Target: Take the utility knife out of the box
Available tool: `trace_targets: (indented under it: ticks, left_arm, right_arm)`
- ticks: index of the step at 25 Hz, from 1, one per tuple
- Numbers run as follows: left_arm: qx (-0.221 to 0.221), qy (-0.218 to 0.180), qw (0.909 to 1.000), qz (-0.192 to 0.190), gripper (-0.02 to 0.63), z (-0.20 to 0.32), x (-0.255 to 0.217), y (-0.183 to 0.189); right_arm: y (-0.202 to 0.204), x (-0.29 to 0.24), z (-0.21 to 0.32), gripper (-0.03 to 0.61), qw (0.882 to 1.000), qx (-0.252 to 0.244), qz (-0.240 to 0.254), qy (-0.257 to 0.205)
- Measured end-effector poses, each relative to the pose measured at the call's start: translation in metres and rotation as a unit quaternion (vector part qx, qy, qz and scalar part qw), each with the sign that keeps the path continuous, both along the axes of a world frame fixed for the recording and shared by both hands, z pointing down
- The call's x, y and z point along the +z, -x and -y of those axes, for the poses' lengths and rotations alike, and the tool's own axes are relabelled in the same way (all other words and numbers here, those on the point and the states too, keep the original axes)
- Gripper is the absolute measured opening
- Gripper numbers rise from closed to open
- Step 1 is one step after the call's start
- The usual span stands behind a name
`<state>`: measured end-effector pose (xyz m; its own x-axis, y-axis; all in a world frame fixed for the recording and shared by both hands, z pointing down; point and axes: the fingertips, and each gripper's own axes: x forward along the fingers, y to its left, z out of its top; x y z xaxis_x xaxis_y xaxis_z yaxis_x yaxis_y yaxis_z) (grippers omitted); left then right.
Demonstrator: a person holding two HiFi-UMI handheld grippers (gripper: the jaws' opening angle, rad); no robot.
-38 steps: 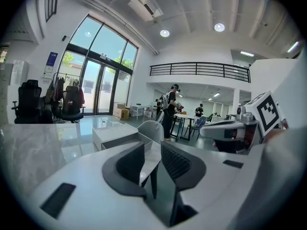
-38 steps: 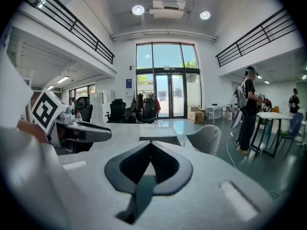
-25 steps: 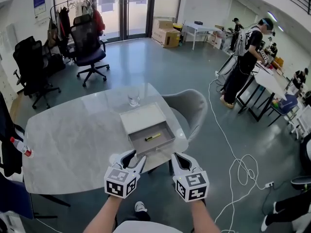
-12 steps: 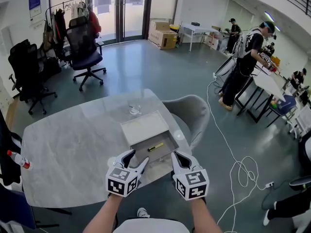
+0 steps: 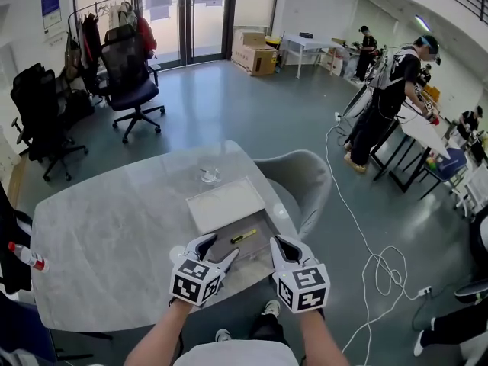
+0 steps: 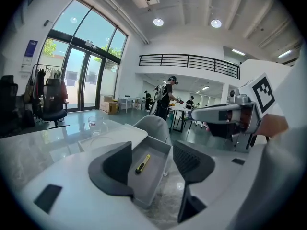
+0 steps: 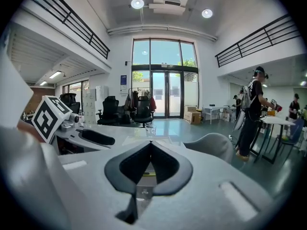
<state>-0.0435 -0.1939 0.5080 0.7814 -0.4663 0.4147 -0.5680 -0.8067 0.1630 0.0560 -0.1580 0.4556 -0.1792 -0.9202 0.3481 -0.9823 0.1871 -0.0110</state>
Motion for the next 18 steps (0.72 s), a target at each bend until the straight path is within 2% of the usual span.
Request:
trace_targets:
  ticks: [4, 18]
  left_arm:
    - [0.016, -0.003, 0.9993, 0.034, 0.244, 0.010, 0.011, -0.012]
    - [0.026, 0.025, 0.9912, 0.127, 0.244, 0.030, 0.056, -0.050]
  right_arm:
    - [-0.009, 0.006, 0.015, 0.005, 1.000, -0.014, 0.008, 0.002]
    - [-0.044, 0.015, 0.074, 0.005, 0.997, -0.075, 0.020, 0.016]
